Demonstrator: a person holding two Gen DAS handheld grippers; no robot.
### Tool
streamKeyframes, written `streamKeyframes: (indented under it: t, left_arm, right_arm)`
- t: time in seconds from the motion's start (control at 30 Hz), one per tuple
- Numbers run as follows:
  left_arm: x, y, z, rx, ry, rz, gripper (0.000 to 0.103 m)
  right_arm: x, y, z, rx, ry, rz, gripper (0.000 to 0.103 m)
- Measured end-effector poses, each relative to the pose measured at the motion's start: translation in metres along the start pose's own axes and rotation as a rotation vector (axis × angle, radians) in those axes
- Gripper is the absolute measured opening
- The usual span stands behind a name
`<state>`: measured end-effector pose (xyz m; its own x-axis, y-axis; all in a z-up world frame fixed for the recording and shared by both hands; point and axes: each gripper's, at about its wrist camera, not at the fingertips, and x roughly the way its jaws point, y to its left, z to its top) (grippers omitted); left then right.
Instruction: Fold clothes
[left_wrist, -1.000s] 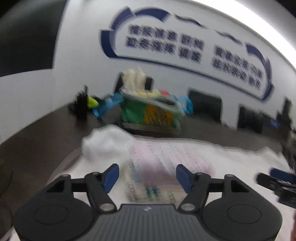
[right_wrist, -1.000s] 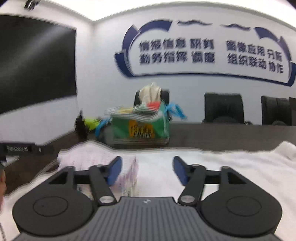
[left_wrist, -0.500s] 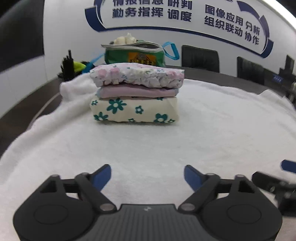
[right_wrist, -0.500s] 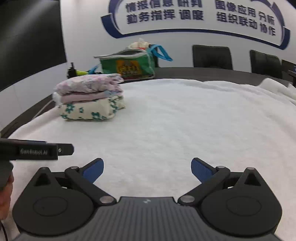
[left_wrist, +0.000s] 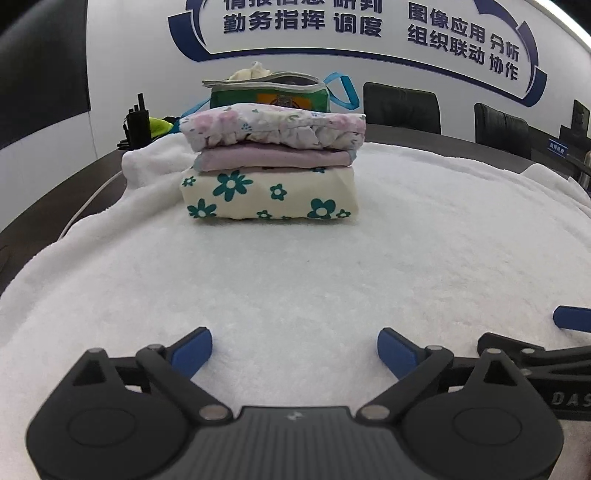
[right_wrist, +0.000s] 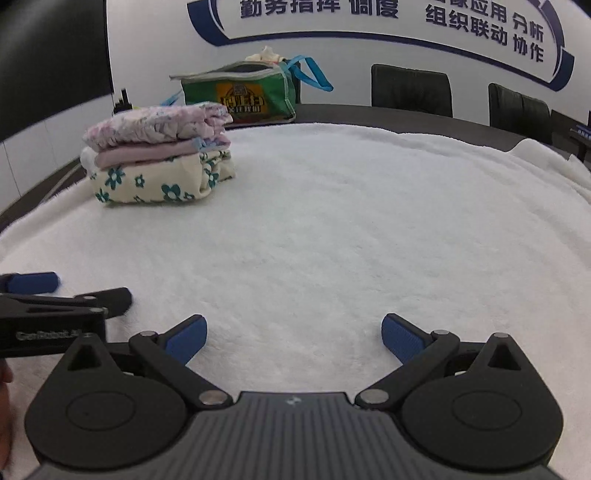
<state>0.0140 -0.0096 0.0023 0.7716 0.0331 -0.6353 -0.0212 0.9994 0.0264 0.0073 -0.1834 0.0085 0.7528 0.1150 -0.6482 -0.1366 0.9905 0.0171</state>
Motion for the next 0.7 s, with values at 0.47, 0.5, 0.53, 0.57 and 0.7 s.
streamKeyframes:
  t: [0.47,0.5,0.53,0.57,0.7]
  left_arm:
    - [0.0014,0.0019,0.0001,-0.015,0.010,0.012,0.103]
    - [0.0015,0.0023,0.0001,-0.016,0.010,0.009,0.103]
    - [0.0015,0.0031,0.0001,-0.019,0.009,0.005,0.103]
    - [0.0015,0.0039,0.0000,-0.023,0.008,0.001,0.103]
    - [0.0016,0.0033,-0.0002,-0.019,0.008,0.001,0.103]
  right_arm:
    - [-0.0016,0.0058,-0.0019,-0.021,-0.008,-0.034,0.103]
    - [-0.0010,0.0023,-0.0017,-0.003,-0.004,-0.017,0.103]
    - [-0.0008,0.0015,-0.0017,0.000,-0.004,-0.013,0.102]
    - [-0.0008,0.0015,-0.0017,-0.001,-0.004,-0.014,0.103]
    - [-0.0010,0.0001,-0.0018,0.002,-0.005,-0.009,0.102]
